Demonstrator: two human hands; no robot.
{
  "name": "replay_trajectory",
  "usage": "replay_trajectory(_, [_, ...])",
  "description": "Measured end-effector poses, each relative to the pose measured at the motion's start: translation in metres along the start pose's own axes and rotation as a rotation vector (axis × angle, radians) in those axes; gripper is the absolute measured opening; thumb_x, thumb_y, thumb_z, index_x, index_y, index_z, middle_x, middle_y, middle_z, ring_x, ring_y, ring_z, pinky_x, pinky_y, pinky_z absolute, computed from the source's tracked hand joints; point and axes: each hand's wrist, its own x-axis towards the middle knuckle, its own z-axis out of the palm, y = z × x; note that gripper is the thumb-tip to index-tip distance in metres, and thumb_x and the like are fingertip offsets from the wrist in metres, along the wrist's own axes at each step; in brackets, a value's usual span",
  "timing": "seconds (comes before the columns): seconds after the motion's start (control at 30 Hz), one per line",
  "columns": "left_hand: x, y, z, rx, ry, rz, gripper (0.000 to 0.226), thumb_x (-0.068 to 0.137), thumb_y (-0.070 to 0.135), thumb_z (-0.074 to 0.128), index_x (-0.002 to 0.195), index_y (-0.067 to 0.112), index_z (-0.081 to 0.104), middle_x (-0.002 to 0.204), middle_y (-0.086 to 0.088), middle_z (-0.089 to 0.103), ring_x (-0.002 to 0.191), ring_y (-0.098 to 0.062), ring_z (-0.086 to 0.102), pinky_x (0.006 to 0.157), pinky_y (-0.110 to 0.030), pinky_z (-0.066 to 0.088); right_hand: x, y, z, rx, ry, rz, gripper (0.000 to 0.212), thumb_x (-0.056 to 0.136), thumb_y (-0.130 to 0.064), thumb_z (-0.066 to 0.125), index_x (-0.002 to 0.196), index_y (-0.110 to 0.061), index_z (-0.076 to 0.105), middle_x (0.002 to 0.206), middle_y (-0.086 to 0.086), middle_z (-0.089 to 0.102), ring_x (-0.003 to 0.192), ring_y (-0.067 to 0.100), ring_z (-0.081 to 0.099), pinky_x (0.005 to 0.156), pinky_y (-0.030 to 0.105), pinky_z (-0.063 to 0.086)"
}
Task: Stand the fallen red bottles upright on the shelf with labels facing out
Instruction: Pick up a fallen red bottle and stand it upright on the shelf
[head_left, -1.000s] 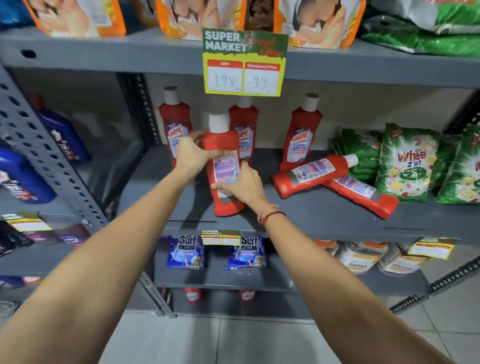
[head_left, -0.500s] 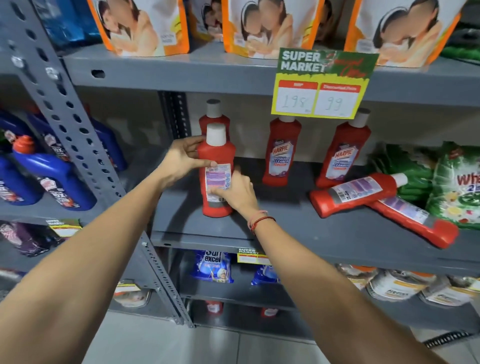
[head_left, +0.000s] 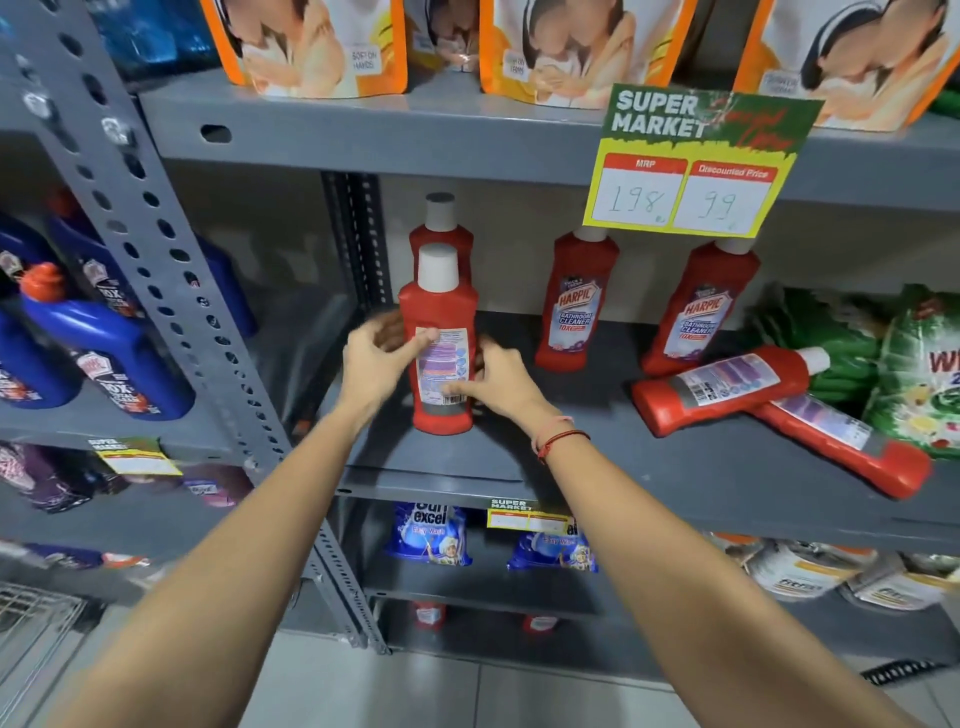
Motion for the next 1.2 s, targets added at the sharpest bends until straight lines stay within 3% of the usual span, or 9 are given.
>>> replay_trajectory(0.07, [-0.018, -0.010, 0.011, 0.023, 0.152, 0.021, 0.054, 0.073, 0.031, 0.077, 0.118, 0.010, 0.057, 0.110, -0.002, 0.067, 0.095, -0.001, 0.066, 0.082, -0.017, 0.055, -0.003, 0.000, 0.003, -0.010, 0.040, -0.018, 0.058, 0.068, -0.023, 0.084, 0.114, -0.004, 0.053, 0.110, 0.018, 0.070, 0.097, 0.032, 0.068, 0.086, 0.044, 0.055])
replay_trajectory(0.13, [-0.035, -0.020, 0.021, 0.077, 0.265, 0.026, 0.061, 0.075, 0.032, 0.075, 0.126, 0.009, 0.052, 0.121, -0.008, 0.061, 0.106, -0.012, 0.062, 0.093, -0.032, 0.053, -0.006, -0.001, 0.010, -0.021, 0.097, -0.032, 0.054, 0.069, -0.025, 0.083, 0.109, -0.003, 0.053, 0.103, 0.020, 0.071, 0.090, 0.035, 0.069, 0.082, 0.045, 0.056])
replay_trajectory(0.27, [-0.048, -0.029, 0.033, 0.187, 0.279, 0.060, 0.067, 0.076, 0.034, 0.074, 0.132, 0.009, 0.047, 0.127, -0.009, 0.054, 0.116, -0.021, 0.055, 0.101, -0.045, 0.046, -0.007, -0.003, 0.020, -0.018, 0.158, -0.030, 0.047, 0.077, -0.027, 0.076, 0.107, 0.000, 0.051, 0.105, 0.020, 0.070, 0.091, 0.037, 0.069, 0.082, 0.047, 0.056])
replay_trajectory(0.43, [-0.038, -0.011, 0.034, 0.245, 0.221, 0.100, 0.053, 0.071, 0.048, 0.074, 0.109, 0.015, 0.059, 0.103, -0.003, 0.068, 0.095, -0.014, 0.063, 0.089, -0.036, 0.052, -0.009, -0.008, 0.035, -0.050, 0.289, -0.023, 0.036, 0.079, -0.014, 0.071, 0.105, 0.001, 0.051, 0.104, 0.026, 0.069, 0.096, 0.043, 0.066, 0.080, 0.043, 0.053])
replay_trajectory(0.6, [-0.027, -0.004, 0.031, 0.394, 0.300, 0.076, 0.068, 0.062, 0.060, 0.074, 0.104, 0.008, 0.063, 0.105, -0.005, 0.048, 0.093, -0.012, 0.048, 0.087, -0.026, 0.043, -0.014, 0.002, 0.048, -0.022, 0.273, -0.040, 0.039, 0.078, -0.008, 0.071, 0.113, -0.002, 0.054, 0.106, 0.020, 0.069, 0.097, 0.034, 0.067, 0.087, 0.045, 0.055])
replay_trajectory(0.77, [-0.024, -0.004, 0.025, 0.365, 0.179, 0.094, 0.060, 0.063, 0.057, 0.076, 0.103, 0.014, 0.063, 0.092, -0.008, 0.069, 0.087, -0.018, 0.065, 0.083, -0.036, 0.054, -0.028, 0.015, 0.063, 0.062, 0.261, -0.084, 0.043, 0.080, -0.008, 0.069, 0.122, -0.009, 0.061, 0.113, 0.016, 0.070, 0.105, 0.027, 0.065, 0.096, 0.042, 0.052])
replay_trajectory(0.9, [-0.018, -0.003, 0.017, 0.360, 0.148, 0.116, 0.033, 0.070, 0.042, 0.076, 0.079, 0.014, 0.061, 0.071, 0.002, 0.066, 0.064, -0.001, 0.059, 0.071, -0.030, 0.053, -0.033, 0.020, 0.069, 0.143, 0.226, -0.115, 0.044, 0.084, -0.002, 0.063, 0.128, -0.009, 0.058, 0.124, 0.011, 0.066, 0.114, 0.022, 0.063, 0.105, 0.032, 0.046])
replay_trajectory(1.03, [-0.006, -0.007, 0.001, 0.416, -0.025, 0.095, 0.032, 0.077, 0.036, 0.073, 0.090, 0.008, 0.066, 0.099, -0.014, 0.063, 0.095, -0.018, 0.053, 0.086, -0.029, 0.045, -0.024, 0.027, 0.050, 0.217, 0.235, -0.058, 0.051, 0.080, -0.007, 0.072, 0.128, -0.007, 0.056, 0.128, 0.012, 0.063, 0.120, 0.022, 0.058, 0.107, 0.037, 0.044])
replay_trajectory(1.2, [0.007, -0.003, -0.020, 0.303, -0.177, 0.052, 0.035, 0.078, 0.023, 0.073, 0.107, 0.005, 0.065, 0.101, -0.007, 0.070, 0.081, -0.008, 0.065, 0.070, -0.007, 0.050, 0.005, 0.021, 0.026, 0.297, -0.031, 0.003, 0.083, 0.075, -0.013, 0.078, 0.145, -0.010, 0.033, 0.149, 0.012, 0.042, 0.138, 0.023, 0.038, 0.116, 0.042, 0.032])
